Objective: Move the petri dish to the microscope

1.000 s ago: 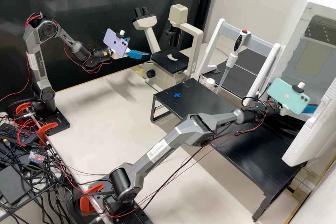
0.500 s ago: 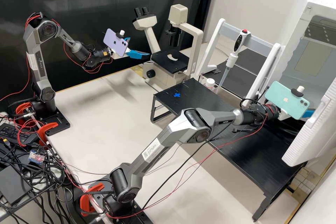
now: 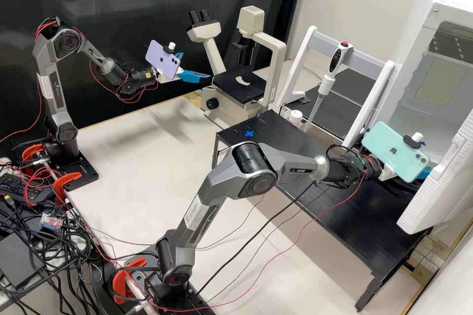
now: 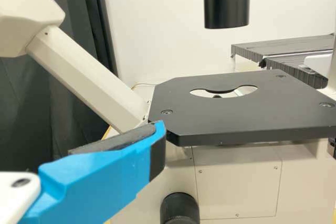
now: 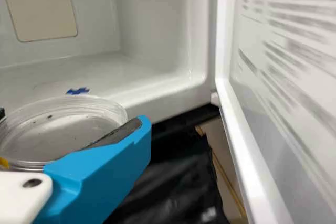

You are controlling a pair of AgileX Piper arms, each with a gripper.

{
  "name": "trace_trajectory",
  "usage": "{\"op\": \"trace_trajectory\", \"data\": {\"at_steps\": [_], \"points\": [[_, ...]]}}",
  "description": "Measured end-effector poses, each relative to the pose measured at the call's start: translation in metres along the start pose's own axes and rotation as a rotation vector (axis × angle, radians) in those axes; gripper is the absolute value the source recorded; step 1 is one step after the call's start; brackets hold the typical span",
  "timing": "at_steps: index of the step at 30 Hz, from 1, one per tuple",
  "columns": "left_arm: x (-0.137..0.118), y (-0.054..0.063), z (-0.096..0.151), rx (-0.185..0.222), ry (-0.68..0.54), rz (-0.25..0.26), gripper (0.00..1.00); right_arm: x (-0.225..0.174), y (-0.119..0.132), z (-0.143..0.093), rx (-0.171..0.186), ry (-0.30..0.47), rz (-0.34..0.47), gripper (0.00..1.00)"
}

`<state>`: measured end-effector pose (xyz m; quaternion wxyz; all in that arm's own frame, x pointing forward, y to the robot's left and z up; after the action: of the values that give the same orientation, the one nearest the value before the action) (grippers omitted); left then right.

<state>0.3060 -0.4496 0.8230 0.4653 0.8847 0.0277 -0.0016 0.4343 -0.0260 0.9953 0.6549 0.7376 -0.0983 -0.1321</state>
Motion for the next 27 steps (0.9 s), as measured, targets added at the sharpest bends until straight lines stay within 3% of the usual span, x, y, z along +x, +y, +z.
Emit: {"op": "trace_trajectory", "data": {"at_steps": [8, 14, 25, 27], "points": [[0.000, 0.000, 0.000, 0.000, 0.000, 0.000, 1.00, -0.057, -0.012, 0.018, 0.023, -0.059, -0.041, 0.00], [0.000, 0.000, 0.000, 0.000, 0.000, 0.000, 1.00, -0.111, -0.024, 0.002, 0.013, 0.011, -0.062, 0.00], [0.000, 0.000, 0.000, 0.000, 0.000, 0.000, 1.00, -0.186, -0.062, -0.037, -0.098, 0.199, -0.114, 0.00], [0.000, 0.000, 0.000, 0.000, 0.000, 0.000, 1.00, -0.194, -0.073, -0.048, -0.132, 0.246, -0.137, 0.00]]}}
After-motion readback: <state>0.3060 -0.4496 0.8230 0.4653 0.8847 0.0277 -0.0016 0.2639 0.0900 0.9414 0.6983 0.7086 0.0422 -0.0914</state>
